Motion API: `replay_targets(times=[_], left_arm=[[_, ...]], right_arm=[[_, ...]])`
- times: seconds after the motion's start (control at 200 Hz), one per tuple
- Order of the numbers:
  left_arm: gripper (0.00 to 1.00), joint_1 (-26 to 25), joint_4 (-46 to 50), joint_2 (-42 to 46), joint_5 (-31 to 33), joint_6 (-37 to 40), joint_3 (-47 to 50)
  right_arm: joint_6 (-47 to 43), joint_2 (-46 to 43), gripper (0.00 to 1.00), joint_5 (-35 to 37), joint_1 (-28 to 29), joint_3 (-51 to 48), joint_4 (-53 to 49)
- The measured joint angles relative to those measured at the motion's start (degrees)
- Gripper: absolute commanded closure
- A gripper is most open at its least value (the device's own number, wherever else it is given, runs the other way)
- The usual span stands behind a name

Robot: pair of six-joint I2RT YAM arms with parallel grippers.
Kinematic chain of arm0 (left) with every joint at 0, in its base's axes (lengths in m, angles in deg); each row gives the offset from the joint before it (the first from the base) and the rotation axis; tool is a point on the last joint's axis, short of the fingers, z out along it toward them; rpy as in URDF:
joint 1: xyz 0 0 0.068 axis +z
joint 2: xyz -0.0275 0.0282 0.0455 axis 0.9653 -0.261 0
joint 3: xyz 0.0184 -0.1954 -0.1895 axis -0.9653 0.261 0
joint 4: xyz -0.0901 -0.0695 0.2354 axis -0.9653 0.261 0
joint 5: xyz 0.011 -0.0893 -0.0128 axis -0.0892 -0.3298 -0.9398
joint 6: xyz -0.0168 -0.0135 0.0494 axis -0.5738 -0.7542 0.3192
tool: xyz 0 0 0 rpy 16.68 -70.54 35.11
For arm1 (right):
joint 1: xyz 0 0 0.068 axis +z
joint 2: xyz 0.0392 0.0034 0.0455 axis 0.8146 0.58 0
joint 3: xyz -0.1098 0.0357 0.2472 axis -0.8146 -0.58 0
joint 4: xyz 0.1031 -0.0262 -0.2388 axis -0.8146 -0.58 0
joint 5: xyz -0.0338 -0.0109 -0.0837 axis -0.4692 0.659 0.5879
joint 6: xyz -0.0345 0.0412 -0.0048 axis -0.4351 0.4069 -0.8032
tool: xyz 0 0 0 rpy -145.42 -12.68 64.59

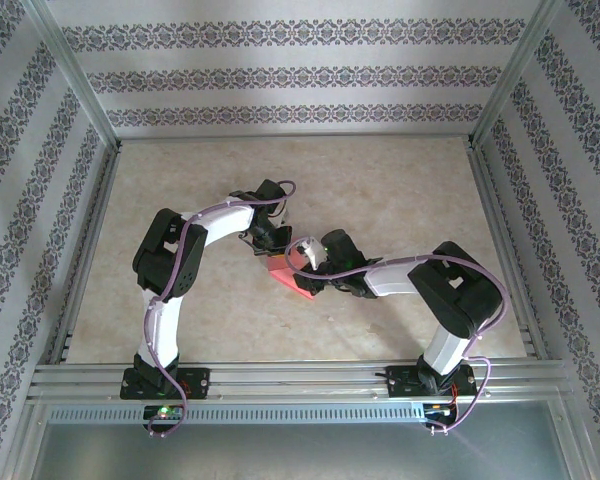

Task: Fold a paper plane with a square sheet of paper (pick it up from the middle)
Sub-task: Third fold the triangle at the center of the table.

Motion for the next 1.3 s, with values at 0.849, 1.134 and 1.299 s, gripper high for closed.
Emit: replay_targets(times=[0.849, 1.134, 1.299], left_arm=[[0.87, 0.2, -0.9, 1.2, -0.5, -1.2, 0.5], [0.84, 2.2, -5.6, 8.0, -0.6, -5.7, 8.3], [0.86, 2.7, -7.5, 8.4, -0.7, -7.9, 10.7]], right_arm=[[-0.2, 2.7, 0.86, -1.6, -0.6, 1.5, -1.1], [-0.2, 3.1, 0.86, -2.4, -0.6, 1.7, -1.1], [-0.2, 3.6, 0.86, -3.3, -1.0, 2.1, -1.1]])
